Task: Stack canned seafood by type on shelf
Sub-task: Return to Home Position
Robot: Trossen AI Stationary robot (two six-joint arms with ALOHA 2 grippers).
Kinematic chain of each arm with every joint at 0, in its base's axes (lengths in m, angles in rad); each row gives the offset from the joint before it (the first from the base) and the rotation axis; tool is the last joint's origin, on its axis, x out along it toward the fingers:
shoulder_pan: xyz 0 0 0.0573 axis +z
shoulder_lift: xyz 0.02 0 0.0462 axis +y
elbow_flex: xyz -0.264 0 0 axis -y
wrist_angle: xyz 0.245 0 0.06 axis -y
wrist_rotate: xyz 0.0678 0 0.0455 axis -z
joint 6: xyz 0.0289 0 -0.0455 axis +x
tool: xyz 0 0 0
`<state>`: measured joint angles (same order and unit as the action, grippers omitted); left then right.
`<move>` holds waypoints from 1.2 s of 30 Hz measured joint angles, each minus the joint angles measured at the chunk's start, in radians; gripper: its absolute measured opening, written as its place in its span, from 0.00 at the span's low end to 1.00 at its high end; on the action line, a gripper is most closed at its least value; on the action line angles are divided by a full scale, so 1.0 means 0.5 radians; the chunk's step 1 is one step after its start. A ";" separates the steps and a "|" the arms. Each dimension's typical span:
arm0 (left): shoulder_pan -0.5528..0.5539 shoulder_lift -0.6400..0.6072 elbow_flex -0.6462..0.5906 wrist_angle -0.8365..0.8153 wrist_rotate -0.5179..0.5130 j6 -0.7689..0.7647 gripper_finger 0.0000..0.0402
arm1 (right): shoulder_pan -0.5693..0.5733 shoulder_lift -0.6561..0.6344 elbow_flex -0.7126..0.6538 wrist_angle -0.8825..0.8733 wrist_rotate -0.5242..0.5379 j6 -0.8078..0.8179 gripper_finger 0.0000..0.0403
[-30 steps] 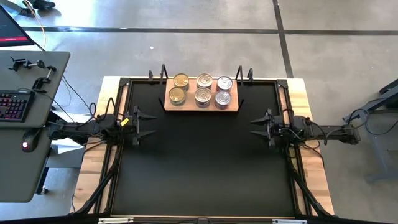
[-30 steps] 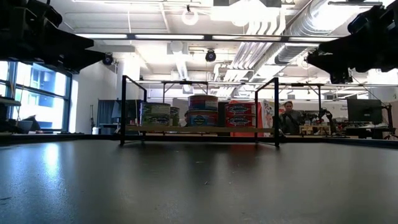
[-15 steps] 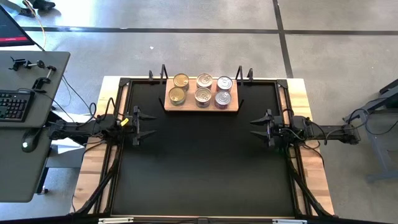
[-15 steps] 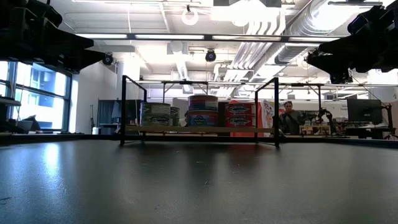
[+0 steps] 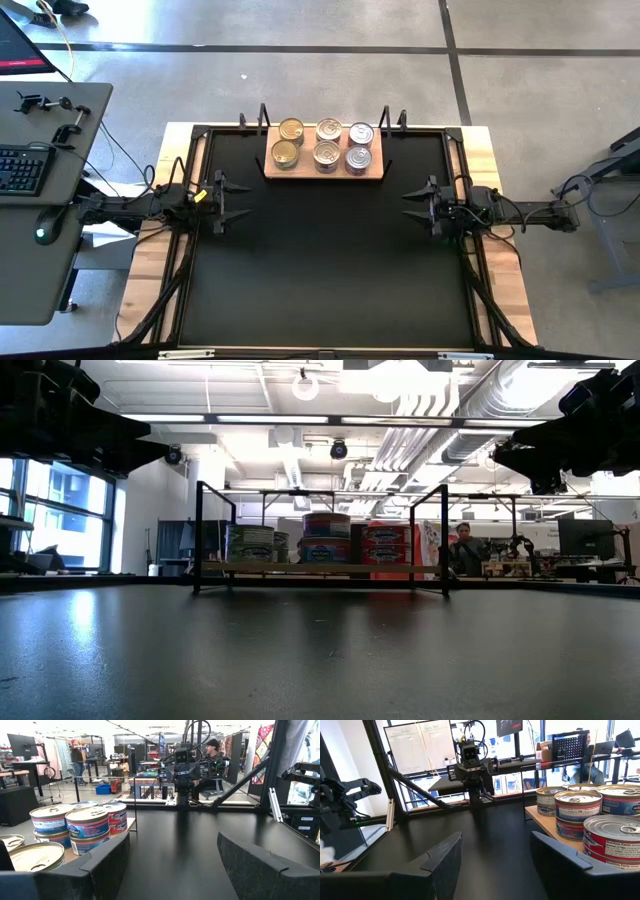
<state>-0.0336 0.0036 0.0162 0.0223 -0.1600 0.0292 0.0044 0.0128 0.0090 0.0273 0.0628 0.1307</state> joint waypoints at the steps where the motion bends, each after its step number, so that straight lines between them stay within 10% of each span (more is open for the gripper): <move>1: 0.000 0.000 0.000 0.000 0.000 0.000 0.73 | 0.000 0.000 0.000 0.000 0.000 0.000 0.56; 36: 0.000 0.000 -0.001 0.000 0.000 0.000 0.73 | 0.000 0.000 -0.002 0.002 0.002 0.000 0.56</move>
<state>-0.0334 0.0036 0.0158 0.0223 -0.1600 0.0292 0.0045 0.0128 0.0082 0.0280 0.0635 0.1307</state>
